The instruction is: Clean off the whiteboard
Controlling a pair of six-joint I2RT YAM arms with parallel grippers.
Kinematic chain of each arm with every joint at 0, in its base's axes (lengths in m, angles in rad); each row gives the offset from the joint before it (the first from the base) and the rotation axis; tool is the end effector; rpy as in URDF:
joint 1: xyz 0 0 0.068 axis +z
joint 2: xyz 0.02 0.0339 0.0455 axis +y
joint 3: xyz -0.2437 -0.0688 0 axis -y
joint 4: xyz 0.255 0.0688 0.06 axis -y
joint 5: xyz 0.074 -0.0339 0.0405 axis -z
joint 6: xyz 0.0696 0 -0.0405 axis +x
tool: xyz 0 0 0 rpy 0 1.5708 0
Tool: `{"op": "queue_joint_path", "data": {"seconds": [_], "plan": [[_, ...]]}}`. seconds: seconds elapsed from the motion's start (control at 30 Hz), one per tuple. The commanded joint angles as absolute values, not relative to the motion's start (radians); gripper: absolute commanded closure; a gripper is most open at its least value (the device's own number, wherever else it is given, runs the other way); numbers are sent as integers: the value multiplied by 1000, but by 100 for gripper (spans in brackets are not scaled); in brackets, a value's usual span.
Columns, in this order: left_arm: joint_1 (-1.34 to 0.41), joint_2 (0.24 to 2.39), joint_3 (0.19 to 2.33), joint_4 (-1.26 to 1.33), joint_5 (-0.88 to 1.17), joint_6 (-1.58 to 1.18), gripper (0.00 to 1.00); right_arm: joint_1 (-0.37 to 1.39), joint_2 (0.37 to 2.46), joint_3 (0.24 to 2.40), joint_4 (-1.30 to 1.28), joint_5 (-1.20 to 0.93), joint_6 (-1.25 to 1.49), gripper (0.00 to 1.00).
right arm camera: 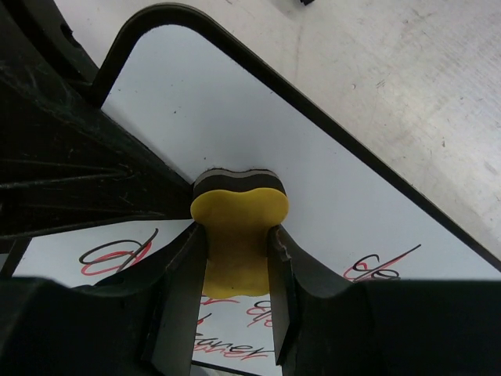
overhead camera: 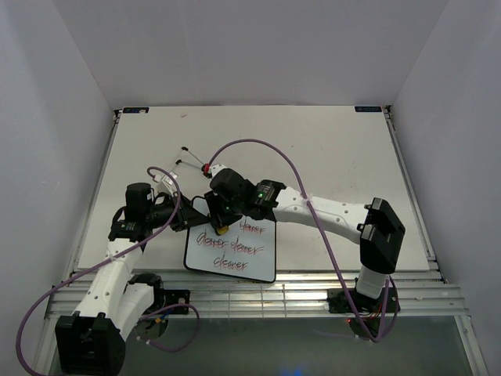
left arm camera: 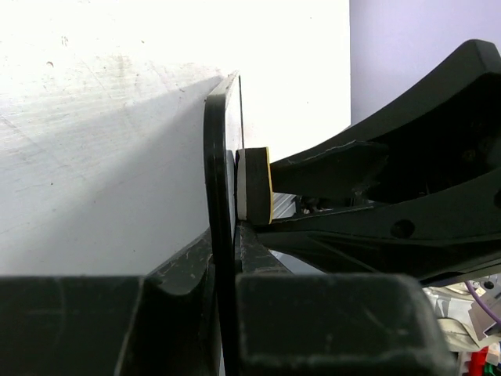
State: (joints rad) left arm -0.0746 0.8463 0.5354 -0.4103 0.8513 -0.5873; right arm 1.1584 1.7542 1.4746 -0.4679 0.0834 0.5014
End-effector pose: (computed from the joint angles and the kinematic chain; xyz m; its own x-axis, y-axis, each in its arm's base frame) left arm 0.2052 -0.0678 0.1960 -0.8875 -0.2999 -0.3500 0.1449 0.5393 -0.8296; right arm 0.1782 0.3928 0.2430 -0.6660 -0.3273 -0.6703 -0.6482 0.6987 0.3028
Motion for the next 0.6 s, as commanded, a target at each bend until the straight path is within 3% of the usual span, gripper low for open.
{"op": "queue_joint_path", "data": {"seconds": [0.0,0.3,0.57], "plan": [[-97,798,565,-259,988,-552,100,1204,1844,1552,-451,-35,541,75],[-97,781,561,-256,985,-557,100,1197,1838,1507,-465,-5,560,77],[-97,759,566,-281,922,-561,100,1098,1706,1186,-417,40,560,77]]}}
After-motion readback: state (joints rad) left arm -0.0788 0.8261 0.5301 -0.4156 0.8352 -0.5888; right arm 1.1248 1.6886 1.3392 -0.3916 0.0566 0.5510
